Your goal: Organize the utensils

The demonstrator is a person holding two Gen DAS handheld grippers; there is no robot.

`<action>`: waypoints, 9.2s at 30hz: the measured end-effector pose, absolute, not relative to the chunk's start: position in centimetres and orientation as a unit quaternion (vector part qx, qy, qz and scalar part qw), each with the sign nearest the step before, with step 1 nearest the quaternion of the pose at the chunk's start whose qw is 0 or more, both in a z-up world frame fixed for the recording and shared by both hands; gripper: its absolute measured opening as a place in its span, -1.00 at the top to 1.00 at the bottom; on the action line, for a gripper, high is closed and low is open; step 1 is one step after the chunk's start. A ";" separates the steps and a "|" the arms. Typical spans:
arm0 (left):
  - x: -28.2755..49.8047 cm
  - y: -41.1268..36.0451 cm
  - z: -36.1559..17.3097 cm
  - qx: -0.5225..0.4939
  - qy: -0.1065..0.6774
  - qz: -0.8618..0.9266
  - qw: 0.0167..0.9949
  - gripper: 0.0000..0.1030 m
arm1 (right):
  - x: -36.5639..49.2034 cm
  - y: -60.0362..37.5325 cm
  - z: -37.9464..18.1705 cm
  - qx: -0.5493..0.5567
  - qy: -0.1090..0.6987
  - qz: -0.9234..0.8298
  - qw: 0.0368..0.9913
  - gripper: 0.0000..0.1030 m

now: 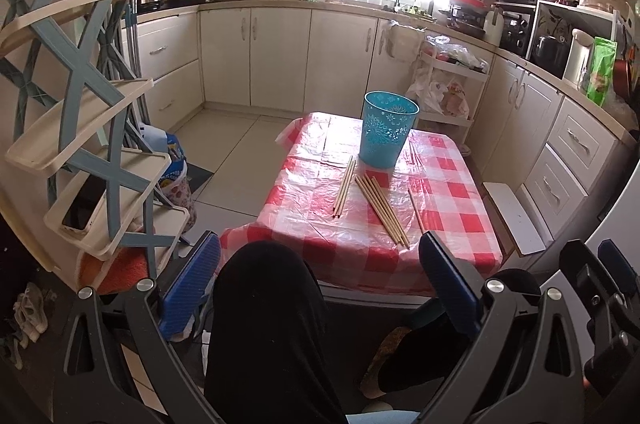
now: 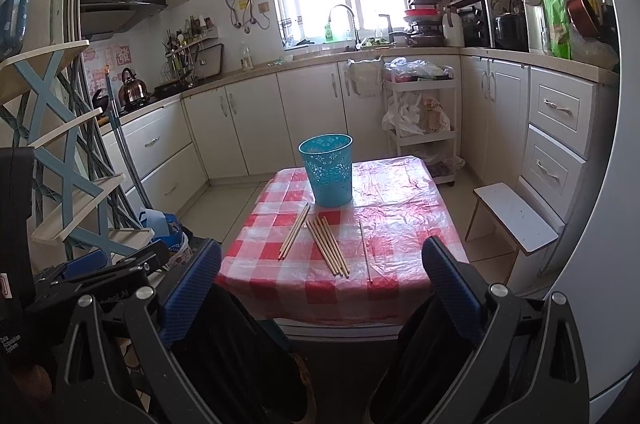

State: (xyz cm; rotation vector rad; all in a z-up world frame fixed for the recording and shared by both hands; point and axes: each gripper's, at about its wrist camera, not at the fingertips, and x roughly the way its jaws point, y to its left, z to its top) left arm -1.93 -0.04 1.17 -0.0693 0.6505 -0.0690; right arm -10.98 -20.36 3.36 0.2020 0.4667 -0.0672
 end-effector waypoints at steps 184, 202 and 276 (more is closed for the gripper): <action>38.2 -6.6 -7.1 -0.128 0.240 -0.113 0.956 -0.12 | 30.6 -32.5 -0.8 0.258 0.167 0.112 0.945 0.89; 38.7 -4.4 -6.3 -0.162 0.233 -0.110 0.953 -0.17 | 39.4 -29.5 -4.1 0.192 0.146 0.034 0.970 0.37; 41.1 -12.8 -22.1 0.086 0.507 -0.116 0.849 0.33 | 31.5 -26.3 -20.3 0.044 0.504 0.079 0.859 0.88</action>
